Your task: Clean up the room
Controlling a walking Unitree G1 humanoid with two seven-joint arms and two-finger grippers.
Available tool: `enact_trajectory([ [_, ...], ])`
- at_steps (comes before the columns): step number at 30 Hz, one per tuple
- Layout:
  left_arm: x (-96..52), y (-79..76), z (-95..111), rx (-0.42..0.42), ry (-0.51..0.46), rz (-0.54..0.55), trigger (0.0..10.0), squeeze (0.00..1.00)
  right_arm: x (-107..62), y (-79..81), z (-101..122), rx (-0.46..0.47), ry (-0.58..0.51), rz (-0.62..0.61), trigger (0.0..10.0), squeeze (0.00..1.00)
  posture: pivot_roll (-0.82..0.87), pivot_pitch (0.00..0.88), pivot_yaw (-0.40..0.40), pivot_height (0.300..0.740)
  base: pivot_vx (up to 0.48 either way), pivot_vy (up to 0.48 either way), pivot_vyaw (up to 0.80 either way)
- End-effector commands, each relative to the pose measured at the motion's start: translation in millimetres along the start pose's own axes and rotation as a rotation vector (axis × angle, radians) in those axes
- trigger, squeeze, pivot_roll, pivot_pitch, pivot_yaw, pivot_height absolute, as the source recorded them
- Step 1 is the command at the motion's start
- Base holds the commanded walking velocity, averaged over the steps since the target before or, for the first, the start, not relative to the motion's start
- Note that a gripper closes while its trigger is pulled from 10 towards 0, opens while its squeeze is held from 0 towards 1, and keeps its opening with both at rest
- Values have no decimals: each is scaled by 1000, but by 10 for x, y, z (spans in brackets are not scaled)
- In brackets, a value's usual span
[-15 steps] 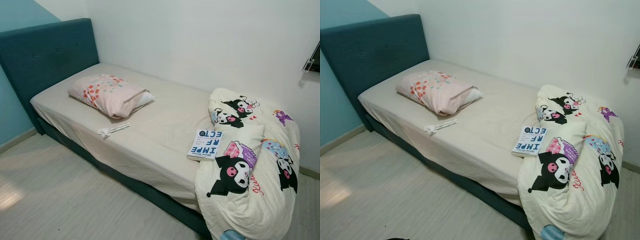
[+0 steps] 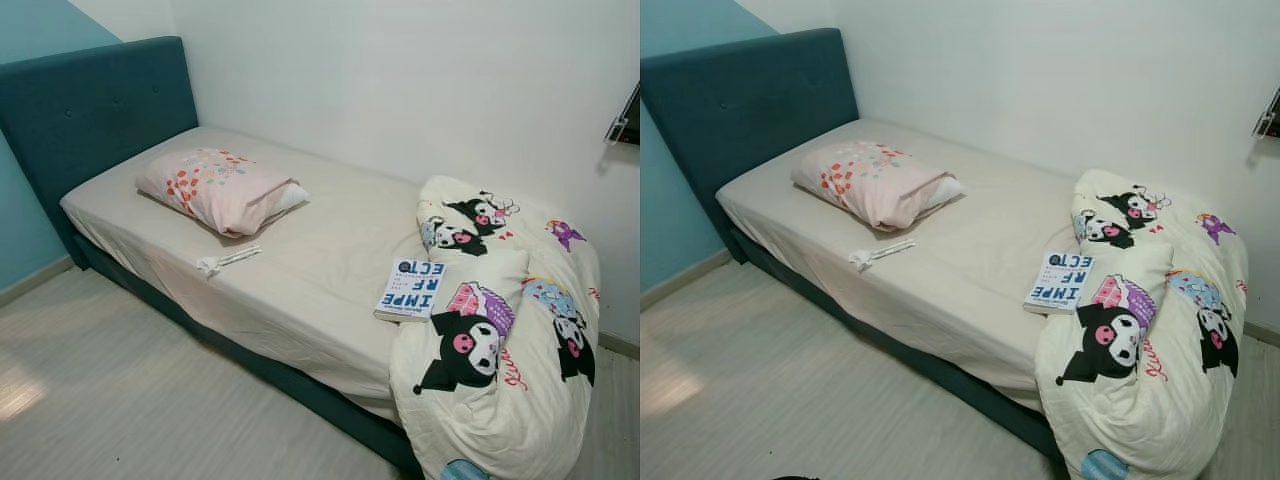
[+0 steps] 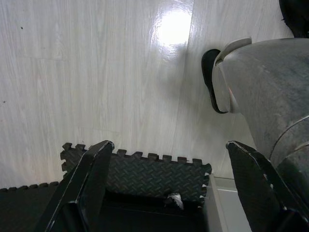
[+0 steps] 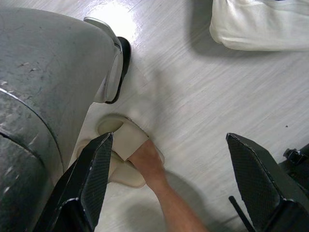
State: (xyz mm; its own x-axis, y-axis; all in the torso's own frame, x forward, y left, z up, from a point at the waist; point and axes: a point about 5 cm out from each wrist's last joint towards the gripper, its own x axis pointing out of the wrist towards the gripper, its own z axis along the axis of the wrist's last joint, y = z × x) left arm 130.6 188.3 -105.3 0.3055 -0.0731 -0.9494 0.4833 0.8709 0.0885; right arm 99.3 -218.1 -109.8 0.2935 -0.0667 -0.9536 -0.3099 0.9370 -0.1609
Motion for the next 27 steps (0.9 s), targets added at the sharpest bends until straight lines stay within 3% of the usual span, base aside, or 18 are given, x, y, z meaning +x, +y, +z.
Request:
enact_trajectory([
  [1, -6, 14, -34, -2, 13, -9, 10000, 0, 8, 73, 21, -12, -8, 19, 10000, 0, 14, 5, -39, 740, 0, 0, 0],
  [5, -6, 13, -37, -6, 10, -6, 10000, 0, 7, 72, 27, -21, -19, 17, 10000, 0, 13, 7, -39, 740, 0, 0, 0],
  [13, -6, 5, -51, -103, -9, 11, 10000, 0, 6, 58, 18, -33, -12, -2, 10000, 0, 14, 8, -40, 740, 0, 0, 794],
  [27, -10, 31, -32, -151, -52, 57, 10000, 0, 7, 56, 14, -28, -9, -17, 10000, 0, 12, 7, -40, 740, 0, 0, 794],
])
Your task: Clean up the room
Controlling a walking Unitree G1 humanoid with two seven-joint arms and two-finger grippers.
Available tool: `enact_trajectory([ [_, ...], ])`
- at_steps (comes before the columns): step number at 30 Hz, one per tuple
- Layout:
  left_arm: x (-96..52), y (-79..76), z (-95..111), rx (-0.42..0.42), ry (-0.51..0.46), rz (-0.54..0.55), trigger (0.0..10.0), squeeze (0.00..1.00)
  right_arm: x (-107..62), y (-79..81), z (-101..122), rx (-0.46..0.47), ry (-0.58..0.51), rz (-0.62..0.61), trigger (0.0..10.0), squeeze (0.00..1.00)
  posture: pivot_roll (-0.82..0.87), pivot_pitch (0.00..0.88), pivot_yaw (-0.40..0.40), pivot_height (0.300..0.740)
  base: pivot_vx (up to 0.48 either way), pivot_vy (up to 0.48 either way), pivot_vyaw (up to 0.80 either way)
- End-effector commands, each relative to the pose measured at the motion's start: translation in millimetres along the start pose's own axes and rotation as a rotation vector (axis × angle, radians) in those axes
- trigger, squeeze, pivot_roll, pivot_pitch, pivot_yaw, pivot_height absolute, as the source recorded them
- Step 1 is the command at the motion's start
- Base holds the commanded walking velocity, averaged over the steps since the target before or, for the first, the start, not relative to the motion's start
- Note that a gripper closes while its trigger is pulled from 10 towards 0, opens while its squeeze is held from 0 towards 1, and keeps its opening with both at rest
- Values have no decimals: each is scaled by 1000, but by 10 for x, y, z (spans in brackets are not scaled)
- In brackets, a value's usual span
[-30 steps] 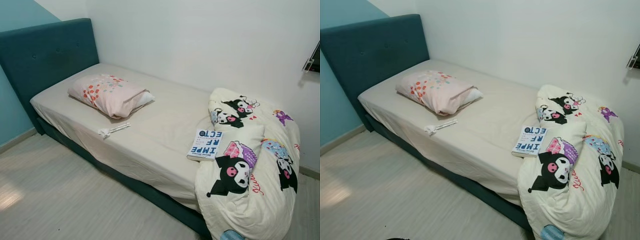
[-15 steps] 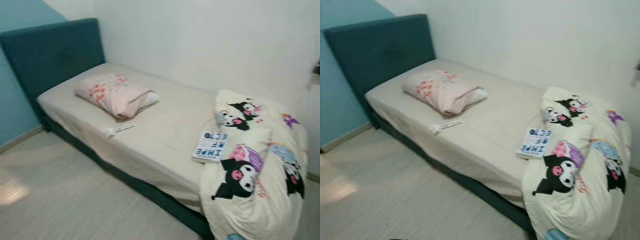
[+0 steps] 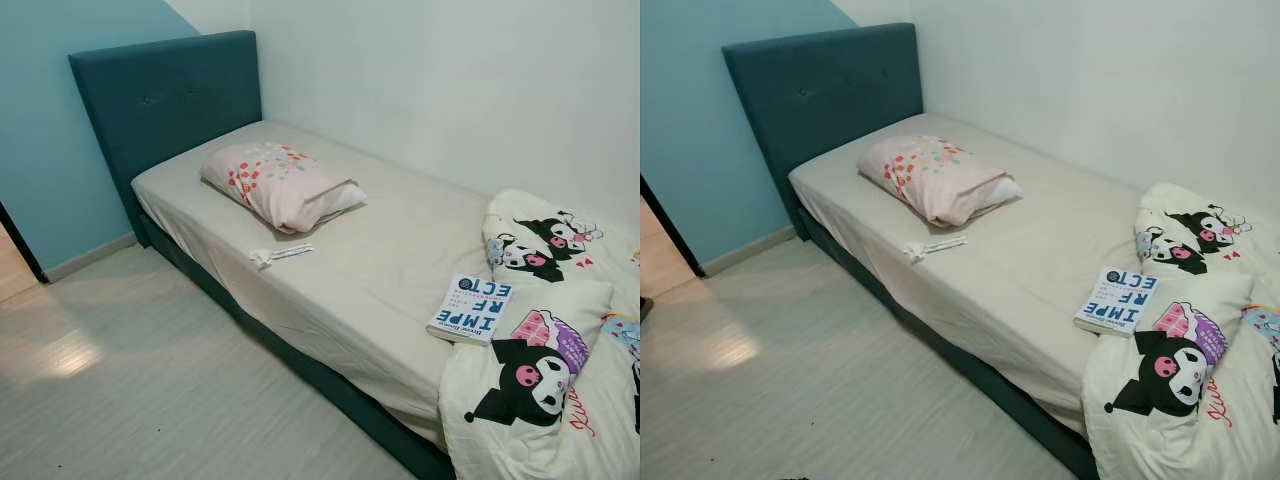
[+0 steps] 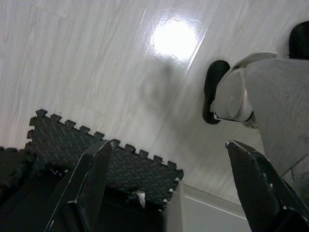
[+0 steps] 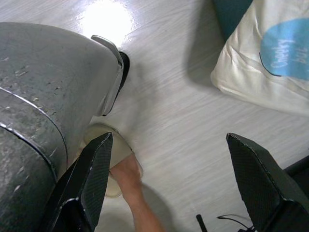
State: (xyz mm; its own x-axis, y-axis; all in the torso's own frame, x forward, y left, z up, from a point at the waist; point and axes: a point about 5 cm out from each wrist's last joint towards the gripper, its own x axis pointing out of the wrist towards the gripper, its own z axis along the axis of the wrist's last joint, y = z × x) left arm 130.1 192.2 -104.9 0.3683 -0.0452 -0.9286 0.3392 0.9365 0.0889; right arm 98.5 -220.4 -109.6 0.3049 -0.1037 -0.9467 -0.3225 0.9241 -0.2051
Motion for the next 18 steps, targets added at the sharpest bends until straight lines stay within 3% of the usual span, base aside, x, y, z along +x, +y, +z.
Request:
enact_trajectory([
  [1, -2, 1, -11, -12, -5, 6, 10000, 0, 6, 74, 30, 0, -11, 19, 10000, 0, 12, 7, -40, 740, 0, 0, 794],
  [13, 0, -9, -5, -51, -12, 12, 10000, 0, 6, 55, 38, 5, -17, 3, 10000, 0, 9, 0, -44, 740, 42, 0, 769],
  [18, 1, -13, -3, -48, -13, 11, 10000, 0, 4, 54, 37, 27, -25, 1, 10000, 0, 7, 0, -45, 740, 292, 0, 0],
])
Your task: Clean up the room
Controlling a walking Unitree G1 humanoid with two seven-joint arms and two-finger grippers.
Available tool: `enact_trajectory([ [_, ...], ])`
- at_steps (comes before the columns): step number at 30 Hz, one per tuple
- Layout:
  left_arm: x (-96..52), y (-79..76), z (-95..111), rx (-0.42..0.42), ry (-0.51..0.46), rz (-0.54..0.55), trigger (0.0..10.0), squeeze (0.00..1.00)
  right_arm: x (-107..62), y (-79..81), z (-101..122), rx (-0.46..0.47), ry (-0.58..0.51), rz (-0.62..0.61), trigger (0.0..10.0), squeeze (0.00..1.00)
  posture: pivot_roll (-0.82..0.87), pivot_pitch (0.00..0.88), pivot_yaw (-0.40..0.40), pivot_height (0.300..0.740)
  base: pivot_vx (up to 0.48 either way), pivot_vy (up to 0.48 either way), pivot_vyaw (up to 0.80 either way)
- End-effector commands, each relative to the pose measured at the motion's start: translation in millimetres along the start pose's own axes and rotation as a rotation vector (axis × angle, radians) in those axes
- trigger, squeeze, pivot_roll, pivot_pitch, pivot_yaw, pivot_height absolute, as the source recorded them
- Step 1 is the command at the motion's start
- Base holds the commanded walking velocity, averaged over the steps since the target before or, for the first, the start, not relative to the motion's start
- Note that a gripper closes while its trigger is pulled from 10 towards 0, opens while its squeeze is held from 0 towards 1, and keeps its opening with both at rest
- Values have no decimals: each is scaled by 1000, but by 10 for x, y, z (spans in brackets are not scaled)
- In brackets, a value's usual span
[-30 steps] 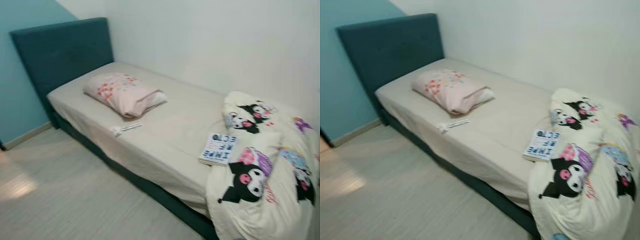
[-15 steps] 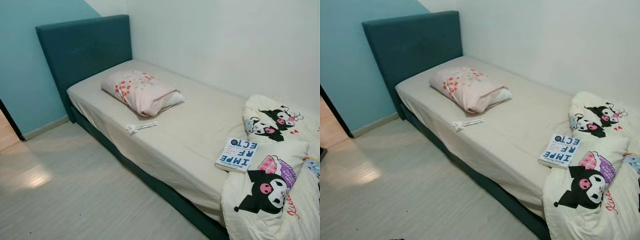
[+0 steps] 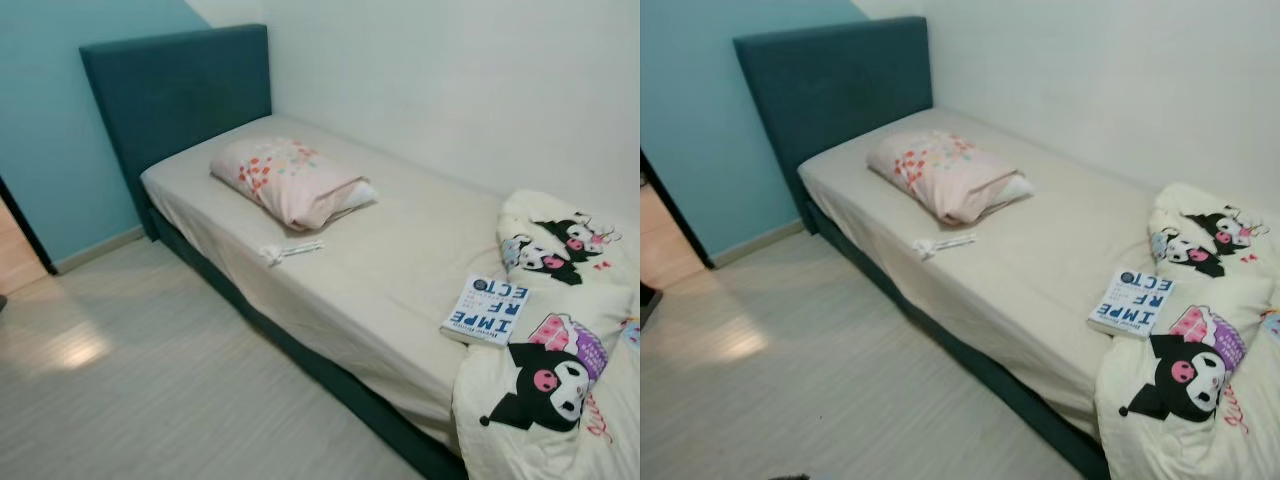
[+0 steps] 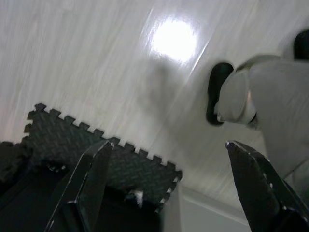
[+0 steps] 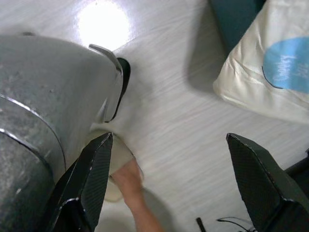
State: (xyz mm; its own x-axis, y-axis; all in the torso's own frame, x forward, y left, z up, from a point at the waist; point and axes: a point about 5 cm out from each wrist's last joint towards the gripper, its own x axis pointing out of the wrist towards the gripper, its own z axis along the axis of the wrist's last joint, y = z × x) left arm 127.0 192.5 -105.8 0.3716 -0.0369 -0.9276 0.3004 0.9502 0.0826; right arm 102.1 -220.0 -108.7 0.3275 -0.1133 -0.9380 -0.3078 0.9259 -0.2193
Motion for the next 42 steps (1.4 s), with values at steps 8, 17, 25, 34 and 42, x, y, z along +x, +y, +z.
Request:
enact_trajectory([
  [8, 3, -16, 21, 7, -10, -6, 10000, 0, 0, 72, -10, 19, -7, 28, 10000, 0, 7, 0, -45, 740, 322, 0, 0],
  [17, 2, -14, 10, 14, -7, -8, 10000, 0, -1, 78, -10, -2, -10, 29, 10000, 0, 9, 0, -41, 740, 325, 0, 441],
  [25, -4, 5, -11, 18, -2, -8, 10000, 0, -2, 106, -24, 27, -11, 20, 10000, 0, 12, 7, -30, 740, 323, 0, 298],
  [34, -6, 14, -11, 24, -2, -10, 10000, 0, -1, 107, -37, 36, 6, 2, 10000, 0, 12, 13, -25, 740, 327, 0, 0],
  [42, -5, 15, -2, 26, -4, -12, 10000, 0, -2, 100, -36, 65, 1, -18, 10000, 0, 12, 13, -23, 740, 326, 0, -773],
])
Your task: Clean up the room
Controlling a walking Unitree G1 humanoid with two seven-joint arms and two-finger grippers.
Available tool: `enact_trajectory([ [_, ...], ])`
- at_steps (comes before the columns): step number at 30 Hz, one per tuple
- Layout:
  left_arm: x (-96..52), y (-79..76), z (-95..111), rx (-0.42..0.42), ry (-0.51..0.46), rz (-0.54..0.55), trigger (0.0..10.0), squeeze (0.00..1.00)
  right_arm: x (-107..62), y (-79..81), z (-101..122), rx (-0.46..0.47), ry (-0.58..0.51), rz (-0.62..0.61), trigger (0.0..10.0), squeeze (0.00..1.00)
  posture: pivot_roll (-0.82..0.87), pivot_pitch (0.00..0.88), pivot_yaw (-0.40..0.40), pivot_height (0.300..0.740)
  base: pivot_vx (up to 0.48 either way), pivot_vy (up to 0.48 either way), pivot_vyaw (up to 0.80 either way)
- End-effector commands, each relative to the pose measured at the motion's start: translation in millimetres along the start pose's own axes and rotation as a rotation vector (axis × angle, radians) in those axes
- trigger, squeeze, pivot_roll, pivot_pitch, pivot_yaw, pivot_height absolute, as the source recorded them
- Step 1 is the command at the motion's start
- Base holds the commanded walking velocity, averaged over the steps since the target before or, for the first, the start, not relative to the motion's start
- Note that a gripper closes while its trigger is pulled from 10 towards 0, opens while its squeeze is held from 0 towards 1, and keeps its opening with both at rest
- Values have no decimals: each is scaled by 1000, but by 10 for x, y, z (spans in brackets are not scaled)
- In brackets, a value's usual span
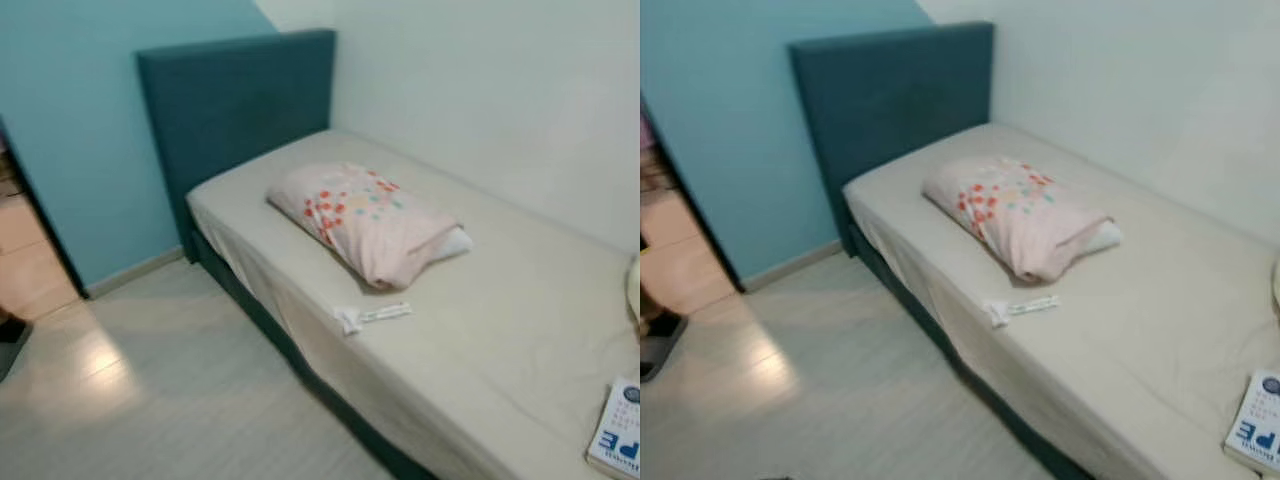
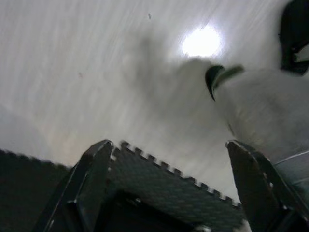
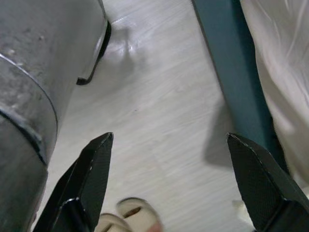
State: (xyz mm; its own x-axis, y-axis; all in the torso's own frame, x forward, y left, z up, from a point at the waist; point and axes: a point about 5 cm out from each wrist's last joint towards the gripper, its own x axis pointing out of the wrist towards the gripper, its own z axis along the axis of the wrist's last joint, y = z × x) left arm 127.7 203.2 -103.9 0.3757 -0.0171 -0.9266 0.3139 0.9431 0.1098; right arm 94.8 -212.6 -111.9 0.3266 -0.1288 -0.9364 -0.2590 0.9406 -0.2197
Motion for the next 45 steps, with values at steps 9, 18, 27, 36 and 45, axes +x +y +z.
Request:
enact_trajectory([
  [9, 15, -90, 35, -21, -16, -15, 10000, 0, -3, -46, 7, 73, -12, -92, 10000, 0, 11, 9, -27, 740, 326, 0, 0],
  [18, 0, -14, 28, -169, -70, 160, 10000, 0, -50, -409, 333, 232, -221, -366, 10000, 0, 12, 9, -28, 740, 202, 0, 0],
  [27, -21, 12, 63, -312, -160, 234, 10000, 0, -294, -630, 1801, 428, -677, -25, 10000, 0, 6, 10, -30, 740, 0, 0, 0],
  [36, -33, 13, 108, -333, -224, 230, 10000, 0, -327, -446, 2013, 453, -686, 114, 10000, 0, 9, 14, -28, 735, 0, 0, 0],
  [45, -302, 801, 1489, -117, -525, 465, 10000, 0, -308, -454, 1969, 449, -668, 98, 10000, 0, 3, 14, -24, 700, 0, 0, 0],
])
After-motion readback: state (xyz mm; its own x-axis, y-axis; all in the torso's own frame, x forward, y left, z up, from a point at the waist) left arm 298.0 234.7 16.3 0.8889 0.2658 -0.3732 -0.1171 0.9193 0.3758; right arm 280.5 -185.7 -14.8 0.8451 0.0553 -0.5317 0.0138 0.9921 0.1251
